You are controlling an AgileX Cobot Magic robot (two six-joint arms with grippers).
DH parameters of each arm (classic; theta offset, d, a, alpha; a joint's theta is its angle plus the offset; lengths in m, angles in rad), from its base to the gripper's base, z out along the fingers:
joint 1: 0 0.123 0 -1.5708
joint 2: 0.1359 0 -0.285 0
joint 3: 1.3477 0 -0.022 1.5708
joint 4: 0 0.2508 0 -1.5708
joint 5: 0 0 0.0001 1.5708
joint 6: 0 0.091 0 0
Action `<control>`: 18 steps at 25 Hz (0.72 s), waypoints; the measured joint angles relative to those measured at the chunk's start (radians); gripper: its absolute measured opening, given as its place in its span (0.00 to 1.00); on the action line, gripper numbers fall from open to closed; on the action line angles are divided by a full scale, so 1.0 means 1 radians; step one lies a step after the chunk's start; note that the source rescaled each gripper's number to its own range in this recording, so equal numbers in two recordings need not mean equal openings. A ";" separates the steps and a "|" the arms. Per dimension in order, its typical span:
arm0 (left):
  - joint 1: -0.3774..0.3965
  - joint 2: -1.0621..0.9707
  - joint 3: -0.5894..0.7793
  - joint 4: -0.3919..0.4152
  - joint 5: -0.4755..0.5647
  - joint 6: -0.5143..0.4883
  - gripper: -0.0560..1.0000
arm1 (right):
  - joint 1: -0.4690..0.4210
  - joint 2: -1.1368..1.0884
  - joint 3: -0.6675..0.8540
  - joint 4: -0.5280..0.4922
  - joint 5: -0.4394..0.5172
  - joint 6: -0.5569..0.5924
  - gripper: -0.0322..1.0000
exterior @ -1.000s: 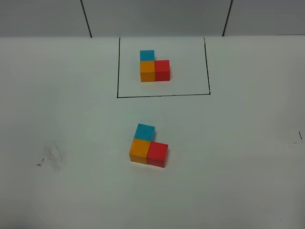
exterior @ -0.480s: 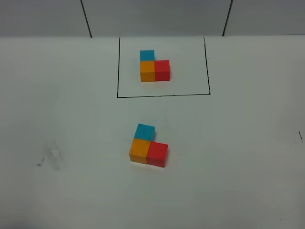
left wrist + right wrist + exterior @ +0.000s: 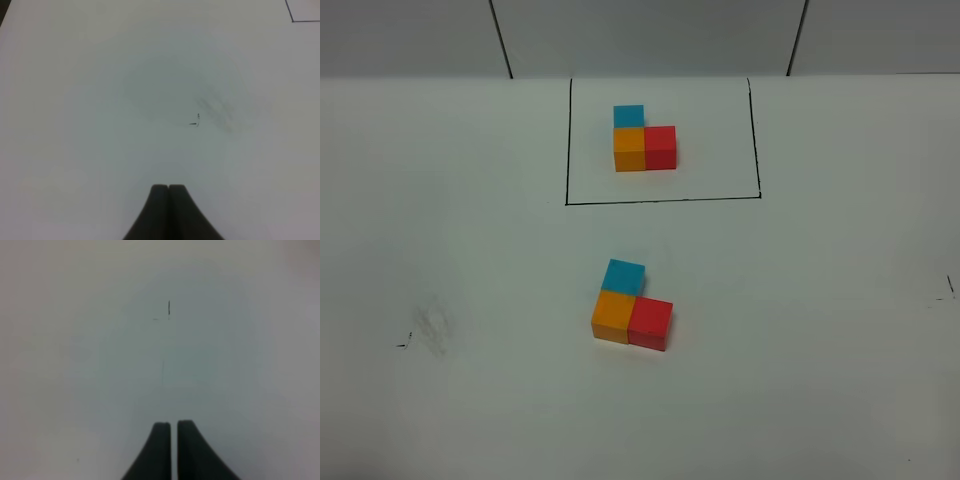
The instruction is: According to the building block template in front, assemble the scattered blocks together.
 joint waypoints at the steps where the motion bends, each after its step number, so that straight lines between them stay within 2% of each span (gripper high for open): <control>1: 0.000 0.000 0.000 0.000 0.000 0.000 0.05 | 0.000 -0.015 0.000 0.000 0.000 -0.003 0.03; 18: 0.000 0.000 0.000 0.000 0.000 0.000 0.05 | 0.000 -0.208 0.000 0.000 0.006 -0.004 0.03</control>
